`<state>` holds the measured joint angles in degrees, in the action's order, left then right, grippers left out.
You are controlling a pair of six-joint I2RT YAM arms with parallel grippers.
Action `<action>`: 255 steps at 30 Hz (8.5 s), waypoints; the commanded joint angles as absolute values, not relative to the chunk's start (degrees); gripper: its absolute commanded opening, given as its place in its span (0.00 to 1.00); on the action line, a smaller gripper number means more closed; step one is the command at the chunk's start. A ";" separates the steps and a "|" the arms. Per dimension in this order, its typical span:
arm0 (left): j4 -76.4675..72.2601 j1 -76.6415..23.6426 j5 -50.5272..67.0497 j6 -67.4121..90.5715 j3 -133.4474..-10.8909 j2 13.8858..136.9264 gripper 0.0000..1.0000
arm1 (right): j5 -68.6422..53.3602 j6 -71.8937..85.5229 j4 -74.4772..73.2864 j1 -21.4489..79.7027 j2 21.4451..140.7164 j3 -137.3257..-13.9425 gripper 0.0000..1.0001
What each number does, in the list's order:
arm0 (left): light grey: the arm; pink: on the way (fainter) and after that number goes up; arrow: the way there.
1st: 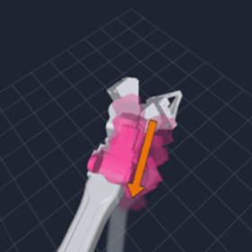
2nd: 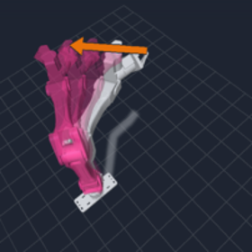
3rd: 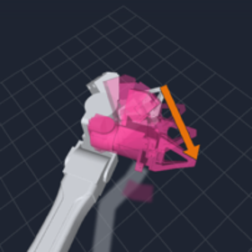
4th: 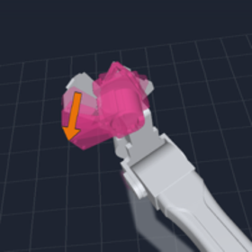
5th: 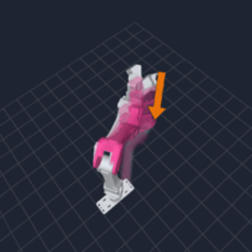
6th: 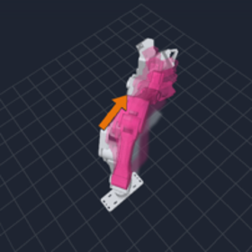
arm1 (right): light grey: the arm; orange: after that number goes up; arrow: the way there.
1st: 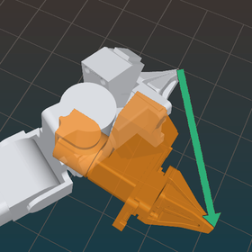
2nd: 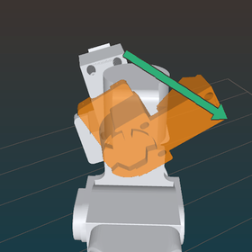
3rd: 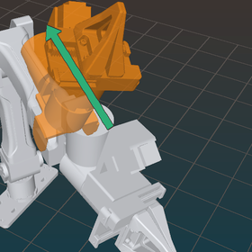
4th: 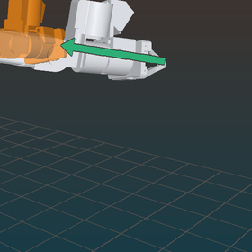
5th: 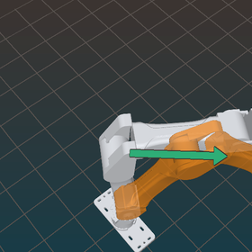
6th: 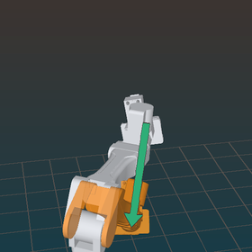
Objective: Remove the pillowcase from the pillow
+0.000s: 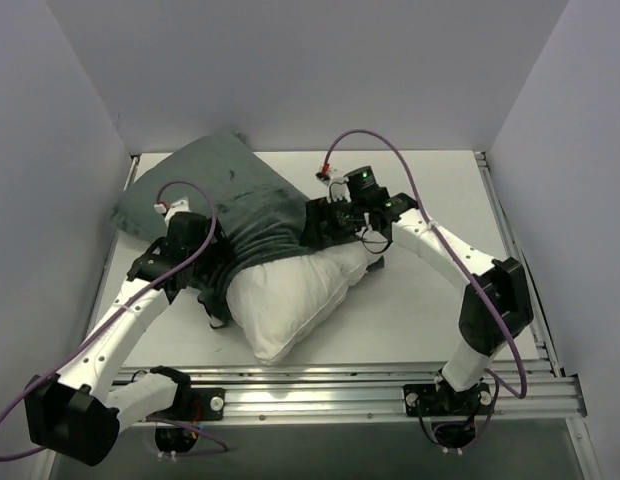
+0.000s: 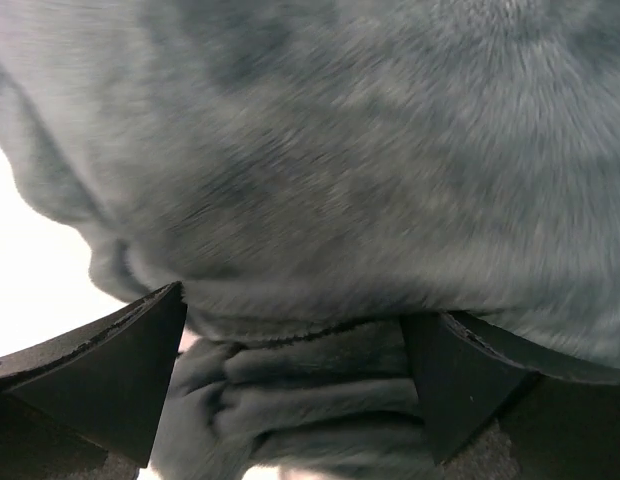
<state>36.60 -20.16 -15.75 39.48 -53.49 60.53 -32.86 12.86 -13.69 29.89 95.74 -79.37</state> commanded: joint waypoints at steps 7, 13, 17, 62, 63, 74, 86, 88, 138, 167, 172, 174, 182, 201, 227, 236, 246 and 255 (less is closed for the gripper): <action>14.60 -20.39 -0.63 36.47 -56.86 71.71 0.95 | -45.97 18.53 -2.31 52.36 82.29 -65.22 0.71; 7.74 -21.71 5.61 36.04 -61.33 79.53 0.95 | -41.66 20.39 -0.53 53.44 79.97 -63.72 0.71; 5.45 -21.71 7.56 35.95 -66.61 85.33 0.95 | -36.49 19.25 0.62 53.09 81.73 -64.50 0.71; 48.96 -19.51 12.39 41.57 -48.87 44.47 0.96 | -6.85 20.40 9.23 29.98 96.07 -68.21 0.76; 48.43 -19.51 12.48 41.40 -48.78 44.56 0.96 | -7.20 19.78 8.88 29.36 95.11 -67.77 0.76; 30.68 -19.34 17.67 42.19 -45.88 53.52 1.00 | -9.31 16.17 5.80 25.40 88.25 -63.28 0.76; 31.81 -14.33 22.76 29.80 -51.50 63.46 0.76 | -12.92 17.84 5.98 24.79 81.92 -59.59 0.76; 32.25 -12.84 24.51 28.04 -51.50 63.46 0.72 | -13.01 17.58 5.71 24.87 81.30 -59.50 0.76; 26.83 -6.33 25.49 29.96 -47.64 63.02 0.68 | -19.95 21.88 9.23 25.05 75.15 -53.52 0.76; 5.63 -17.65 29.18 42.36 -42.09 70.66 0.21 | -18.90 28.81 13.36 32.07 74.53 -46.77 0.77; 6.06 -20.74 28.22 43.94 -44.91 69.53 0.02 | -19.86 33.30 15.03 33.92 72.87 -42.81 0.77; 6.33 -22.23 26.29 45.43 -46.58 68.30 0.02 | -20.74 34.27 14.50 34.10 71.46 -41.49 0.77; 8.26 -27.59 15.13 50.62 -55.19 67.23 0.02 | -24.42 33.05 11.16 34.19 67.50 -40.34 0.77; 5.89 -36.83 4.66 53.53 -65.39 75.85 0.02 | -13.63 29.79 5.10 48.68 71.27 -49.21 0.82; 11.50 -36.91 5.89 52.04 -65.48 73.74 0.02 | 0.62 33.05 10.19 46.24 77.09 -46.94 0.00; 26.79 -26.73 19.94 45.81 -67.85 71.20 0.02 | 0.62 31.99 2.47 21.56 72.34 -45.88 0.00; 52.26 -5.38 31.11 32.70 -70.48 57.05 0.02 | -3.16 38.05 -3.78 -2.77 69.52 -49.82 0.00; 53.11 2.82 32.06 29.61 -73.23 52.65 0.02 | -9.73 37.53 -2.91 -7.91 70.05 -53.35 0.00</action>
